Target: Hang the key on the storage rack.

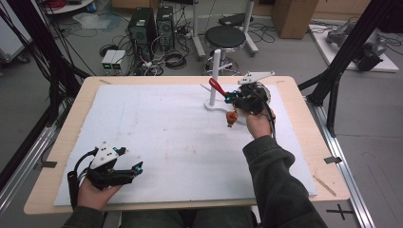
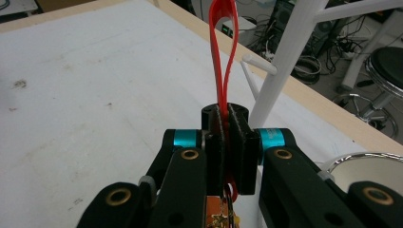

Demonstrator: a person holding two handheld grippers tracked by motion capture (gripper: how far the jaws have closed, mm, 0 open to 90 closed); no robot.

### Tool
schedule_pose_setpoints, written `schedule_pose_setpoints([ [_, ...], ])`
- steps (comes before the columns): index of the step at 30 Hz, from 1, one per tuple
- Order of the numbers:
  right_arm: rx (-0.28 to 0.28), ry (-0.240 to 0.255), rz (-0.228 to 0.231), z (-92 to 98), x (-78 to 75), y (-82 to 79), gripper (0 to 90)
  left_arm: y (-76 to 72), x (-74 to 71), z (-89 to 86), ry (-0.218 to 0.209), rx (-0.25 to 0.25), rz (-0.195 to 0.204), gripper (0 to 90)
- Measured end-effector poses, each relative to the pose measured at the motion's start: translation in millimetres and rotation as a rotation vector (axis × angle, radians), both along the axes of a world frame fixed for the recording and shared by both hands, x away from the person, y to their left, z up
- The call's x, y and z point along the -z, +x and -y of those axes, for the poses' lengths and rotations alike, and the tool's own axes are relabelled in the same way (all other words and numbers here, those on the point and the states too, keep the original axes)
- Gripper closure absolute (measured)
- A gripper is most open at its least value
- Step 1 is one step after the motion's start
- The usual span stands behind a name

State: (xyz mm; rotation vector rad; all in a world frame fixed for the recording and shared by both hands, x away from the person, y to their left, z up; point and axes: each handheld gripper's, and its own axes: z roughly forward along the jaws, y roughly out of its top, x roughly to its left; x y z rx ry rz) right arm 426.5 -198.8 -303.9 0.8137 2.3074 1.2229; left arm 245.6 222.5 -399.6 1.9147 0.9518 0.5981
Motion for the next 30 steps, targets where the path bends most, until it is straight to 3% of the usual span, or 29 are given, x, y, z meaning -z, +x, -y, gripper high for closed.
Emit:
schedule_pose_setpoints([
  [30,0.069,-0.062,-0.069,-8.7,16.3,24.6,85.5,-0.2,-0.5,0.0,0.0,0.005,0.001,21.7],
])
